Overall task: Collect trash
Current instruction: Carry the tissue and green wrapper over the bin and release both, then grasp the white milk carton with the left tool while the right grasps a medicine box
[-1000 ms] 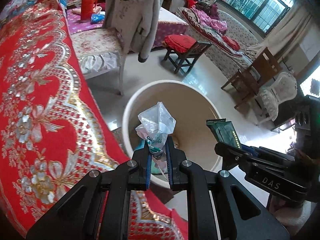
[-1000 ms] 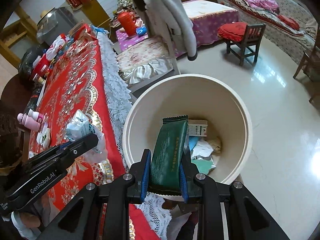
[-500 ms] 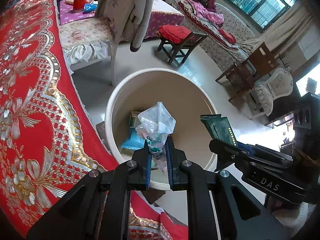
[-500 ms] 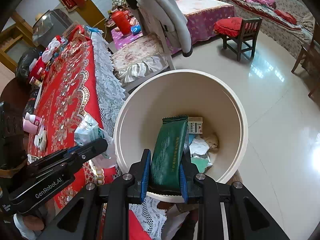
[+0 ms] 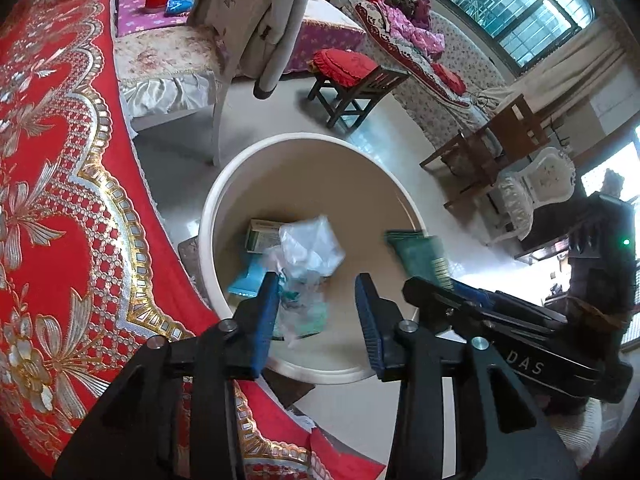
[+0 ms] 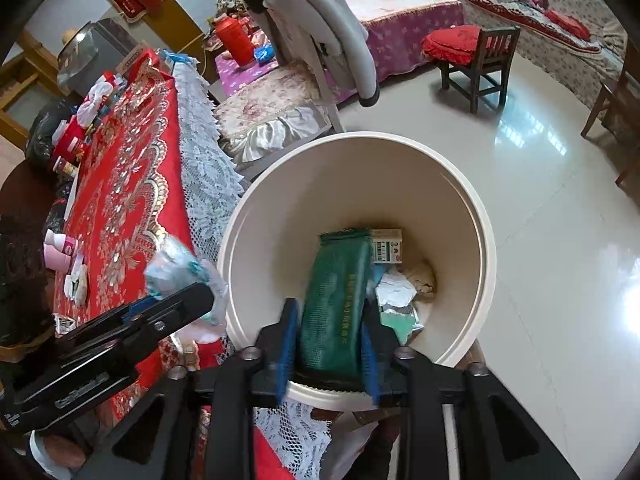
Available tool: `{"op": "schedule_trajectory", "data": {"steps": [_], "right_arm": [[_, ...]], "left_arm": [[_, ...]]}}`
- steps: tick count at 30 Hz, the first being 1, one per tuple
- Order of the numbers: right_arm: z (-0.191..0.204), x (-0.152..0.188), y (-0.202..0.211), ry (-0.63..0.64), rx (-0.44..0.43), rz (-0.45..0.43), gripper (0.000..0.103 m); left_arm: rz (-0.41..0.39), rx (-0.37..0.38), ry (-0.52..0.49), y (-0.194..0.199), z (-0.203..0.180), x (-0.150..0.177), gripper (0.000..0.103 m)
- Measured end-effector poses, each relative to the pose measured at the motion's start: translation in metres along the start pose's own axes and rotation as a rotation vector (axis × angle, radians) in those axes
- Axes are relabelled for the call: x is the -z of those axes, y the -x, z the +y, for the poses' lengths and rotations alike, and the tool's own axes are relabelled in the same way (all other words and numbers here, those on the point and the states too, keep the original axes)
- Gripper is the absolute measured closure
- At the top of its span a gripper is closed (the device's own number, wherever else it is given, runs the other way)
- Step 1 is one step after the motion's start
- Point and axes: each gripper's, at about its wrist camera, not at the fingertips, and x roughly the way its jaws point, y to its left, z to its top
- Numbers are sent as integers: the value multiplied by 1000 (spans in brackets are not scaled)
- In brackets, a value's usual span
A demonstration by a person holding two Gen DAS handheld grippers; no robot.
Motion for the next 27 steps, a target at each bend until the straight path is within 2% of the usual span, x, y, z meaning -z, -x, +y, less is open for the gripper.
{"op": "schedule_trajectory", "data": {"steps": [8, 16, 27], "right_arm": [[0, -1, -1, -14, -10, 8, 53], [22, -4, -5, 19, -34, 16, 53], [86, -9, -12, 122, -89, 20, 53]], "left_arm": [[-9, -12, 6, 10, 6, 4, 65], [-52, -68, 29, 31, 22, 6, 65], [-114, -134, 122, 73, 73, 18, 65]]}}
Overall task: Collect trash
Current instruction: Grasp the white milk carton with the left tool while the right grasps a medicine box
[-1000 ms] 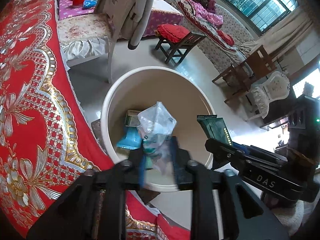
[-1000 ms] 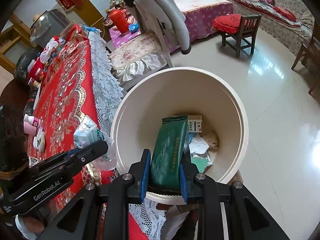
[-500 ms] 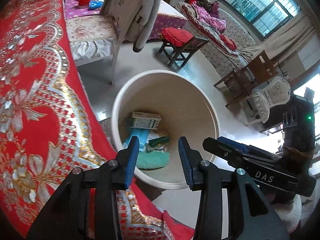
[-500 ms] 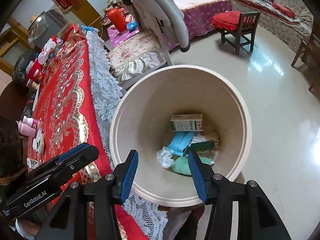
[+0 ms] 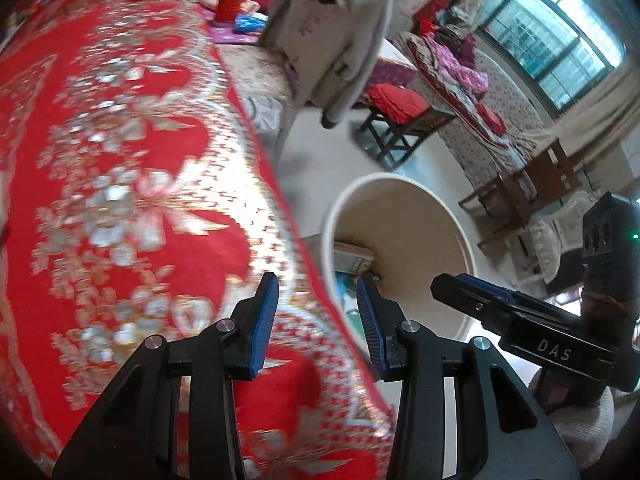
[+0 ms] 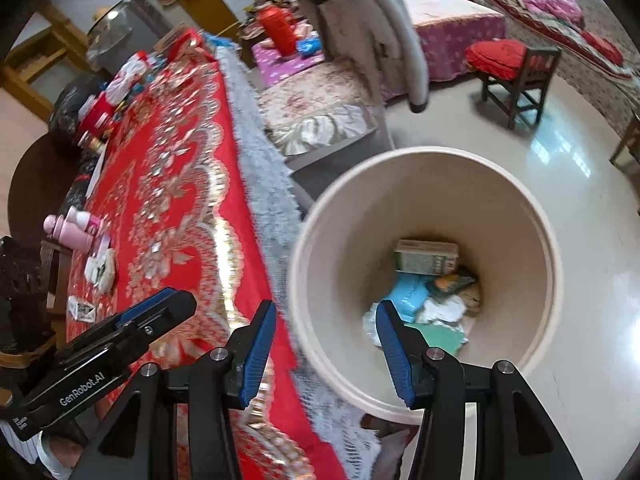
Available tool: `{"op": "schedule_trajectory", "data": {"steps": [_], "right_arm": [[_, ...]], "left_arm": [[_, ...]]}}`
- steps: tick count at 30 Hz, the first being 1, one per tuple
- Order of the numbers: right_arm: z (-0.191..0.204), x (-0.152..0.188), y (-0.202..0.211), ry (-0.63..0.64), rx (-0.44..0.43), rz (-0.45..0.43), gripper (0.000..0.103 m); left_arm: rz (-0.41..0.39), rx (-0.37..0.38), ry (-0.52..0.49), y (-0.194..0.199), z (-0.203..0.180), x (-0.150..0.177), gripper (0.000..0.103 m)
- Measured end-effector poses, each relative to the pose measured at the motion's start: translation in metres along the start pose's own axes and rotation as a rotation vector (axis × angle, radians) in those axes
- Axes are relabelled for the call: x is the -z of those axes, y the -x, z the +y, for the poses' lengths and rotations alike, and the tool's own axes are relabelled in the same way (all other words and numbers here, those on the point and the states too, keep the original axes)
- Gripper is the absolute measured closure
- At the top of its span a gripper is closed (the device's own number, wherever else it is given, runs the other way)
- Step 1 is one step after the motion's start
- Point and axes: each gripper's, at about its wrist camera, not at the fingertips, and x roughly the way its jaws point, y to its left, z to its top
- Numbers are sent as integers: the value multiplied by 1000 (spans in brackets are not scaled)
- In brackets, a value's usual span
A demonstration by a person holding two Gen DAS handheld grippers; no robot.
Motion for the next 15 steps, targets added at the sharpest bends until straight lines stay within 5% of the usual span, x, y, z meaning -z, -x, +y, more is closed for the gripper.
{"op": "schedule_trajectory", "data": {"steps": [15], "right_arm": [[133, 5, -47, 222, -112, 81, 53]], "left_arm": [[-125, -204, 222, 81, 164, 10, 65]]}}
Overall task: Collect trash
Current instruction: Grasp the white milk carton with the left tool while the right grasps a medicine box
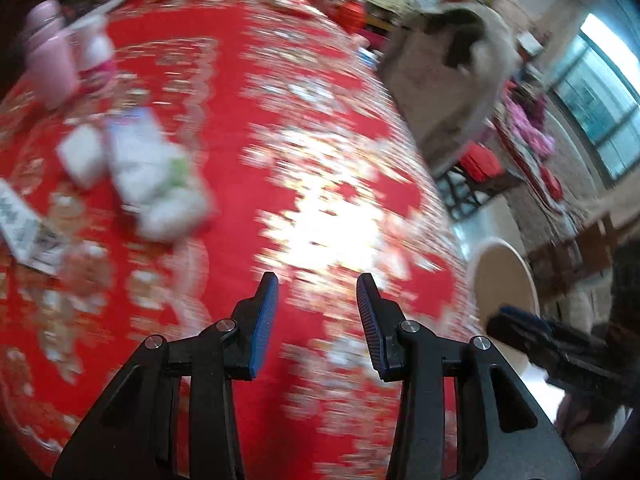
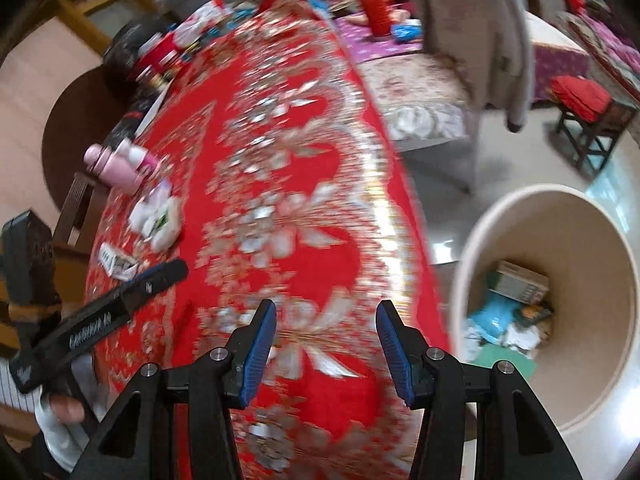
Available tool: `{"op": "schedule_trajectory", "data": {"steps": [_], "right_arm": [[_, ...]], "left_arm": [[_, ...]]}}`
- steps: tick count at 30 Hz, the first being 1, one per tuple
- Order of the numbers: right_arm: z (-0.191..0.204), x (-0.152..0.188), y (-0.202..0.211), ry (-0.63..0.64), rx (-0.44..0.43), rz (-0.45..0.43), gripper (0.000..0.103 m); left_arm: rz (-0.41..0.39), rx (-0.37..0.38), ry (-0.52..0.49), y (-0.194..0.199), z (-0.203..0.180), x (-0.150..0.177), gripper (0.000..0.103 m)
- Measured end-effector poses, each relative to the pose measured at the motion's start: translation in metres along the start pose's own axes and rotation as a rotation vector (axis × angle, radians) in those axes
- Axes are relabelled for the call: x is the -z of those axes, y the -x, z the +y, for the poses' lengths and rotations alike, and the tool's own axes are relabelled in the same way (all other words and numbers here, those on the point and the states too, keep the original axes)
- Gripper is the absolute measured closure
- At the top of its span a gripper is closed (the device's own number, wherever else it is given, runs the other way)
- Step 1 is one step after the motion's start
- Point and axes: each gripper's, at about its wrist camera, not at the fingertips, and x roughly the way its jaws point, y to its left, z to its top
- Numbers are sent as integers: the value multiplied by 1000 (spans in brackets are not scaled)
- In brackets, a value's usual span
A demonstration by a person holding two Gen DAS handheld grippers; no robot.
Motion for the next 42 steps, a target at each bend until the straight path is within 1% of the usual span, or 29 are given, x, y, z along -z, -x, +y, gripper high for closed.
{"op": "schedule_trajectory", "data": {"steps": [3, 7, 10, 13, 15, 19, 21, 24, 26, 29, 34, 36, 37, 38, 42], "right_arm": [[26, -2, -13, 39, -14, 20, 53], [56, -4, -30, 82, -28, 46, 53], [74, -6, -41, 104, -36, 58, 53], [91, -11, -53, 120, -53, 72, 53], [102, -14, -61, 130, -65, 80, 53], [128, -21, -79, 160, -97, 100, 53], [143, -23, -88, 183, -114, 109, 53], [162, -27, -100, 215, -132, 119, 52], [174, -33, -108, 234, -137, 120, 52], [191, -48, -118, 263, -139, 106, 45], [221, -78, -135, 339, -104, 93, 43], [229, -89, -144, 372, -77, 98, 41], [234, -93, -149, 391, -64, 103, 40], [239, -97, -155, 413, -47, 112, 40], [255, -108, -175, 482, 1, 132, 40]], "left_arm": [[-22, -45, 55, 4, 41, -14, 65], [-38, -87, 119, 9, 86, -28, 65], [-16, -123, 167, 10, 116, -32, 65], [7, -154, 199, 17, 138, -26, 65], [17, -174, 197, 24, 151, -20, 65], [36, -189, 208, 43, 174, -6, 65], [33, -199, 210, 53, 183, 0, 65], [28, -220, 238, 69, 204, 10, 65], [21, -224, 259, 77, 214, 14, 65], [2, -210, 289, 92, 225, 18, 65], [-36, -173, 324, 110, 233, 17, 64], [-57, -165, 332, 114, 236, 13, 51], [-73, -157, 345, 114, 240, 9, 49], [-80, -153, 358, 113, 243, 6, 47], [-84, -146, 399, 101, 254, -7, 47]]}}
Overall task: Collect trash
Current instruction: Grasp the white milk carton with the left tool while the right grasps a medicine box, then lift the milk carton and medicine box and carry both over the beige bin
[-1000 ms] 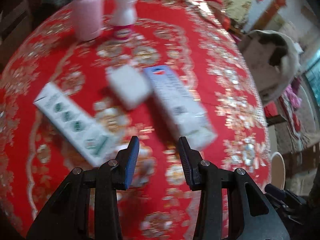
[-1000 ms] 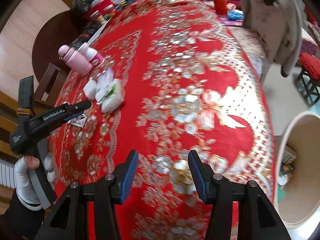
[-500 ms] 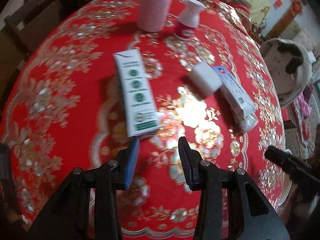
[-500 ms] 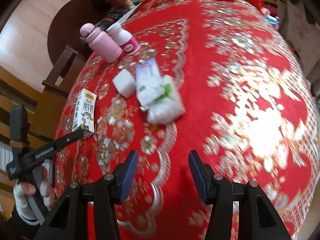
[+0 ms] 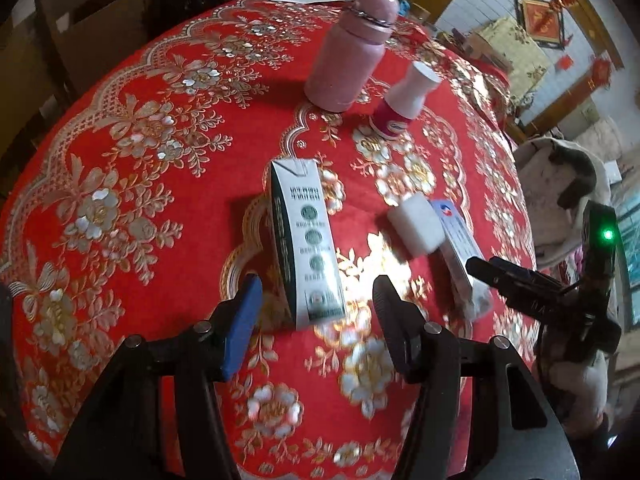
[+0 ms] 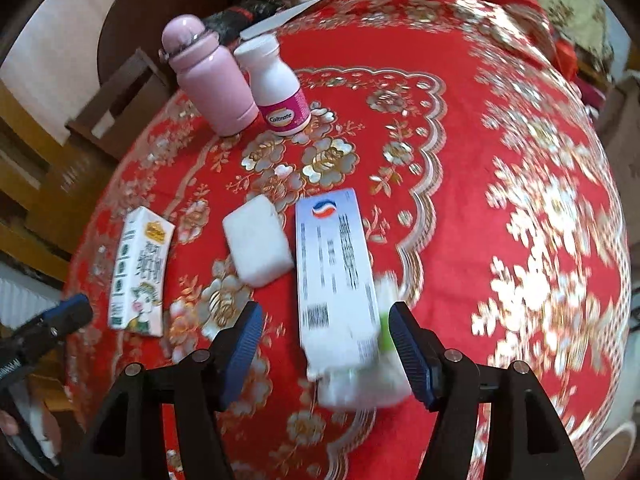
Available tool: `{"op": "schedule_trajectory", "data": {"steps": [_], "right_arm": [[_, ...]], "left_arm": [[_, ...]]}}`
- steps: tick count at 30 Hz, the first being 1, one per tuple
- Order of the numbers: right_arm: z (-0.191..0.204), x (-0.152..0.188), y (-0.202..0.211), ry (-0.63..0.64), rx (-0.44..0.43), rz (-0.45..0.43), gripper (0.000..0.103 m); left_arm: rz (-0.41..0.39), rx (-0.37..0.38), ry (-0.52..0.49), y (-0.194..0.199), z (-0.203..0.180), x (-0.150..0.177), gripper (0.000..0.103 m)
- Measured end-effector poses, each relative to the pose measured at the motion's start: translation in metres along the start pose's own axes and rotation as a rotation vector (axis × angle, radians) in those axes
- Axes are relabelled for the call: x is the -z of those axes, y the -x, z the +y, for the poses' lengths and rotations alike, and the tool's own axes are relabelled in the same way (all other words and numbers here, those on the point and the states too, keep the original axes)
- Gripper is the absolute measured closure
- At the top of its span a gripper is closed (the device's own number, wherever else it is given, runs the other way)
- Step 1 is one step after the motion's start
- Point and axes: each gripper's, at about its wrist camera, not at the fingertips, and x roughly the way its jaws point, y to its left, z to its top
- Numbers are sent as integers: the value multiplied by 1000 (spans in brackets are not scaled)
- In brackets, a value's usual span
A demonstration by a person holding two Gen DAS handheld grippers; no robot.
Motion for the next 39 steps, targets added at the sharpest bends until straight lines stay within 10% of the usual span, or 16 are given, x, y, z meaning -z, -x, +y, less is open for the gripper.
{"op": "schedule_trajectory", "data": {"steps": [19, 26, 39], "right_arm": [[-2, -11, -5, 33, 40, -51, 59], [-31, 18, 44, -128, -87, -118, 59], [-51, 95, 82, -191, -54, -135, 59]], "left_arm": [[22, -52, -23, -51, 1, -24, 62], [0, -3, -71, -25, -25, -13, 62], [30, 59, -220, -15, -115, 43, 62]]}}
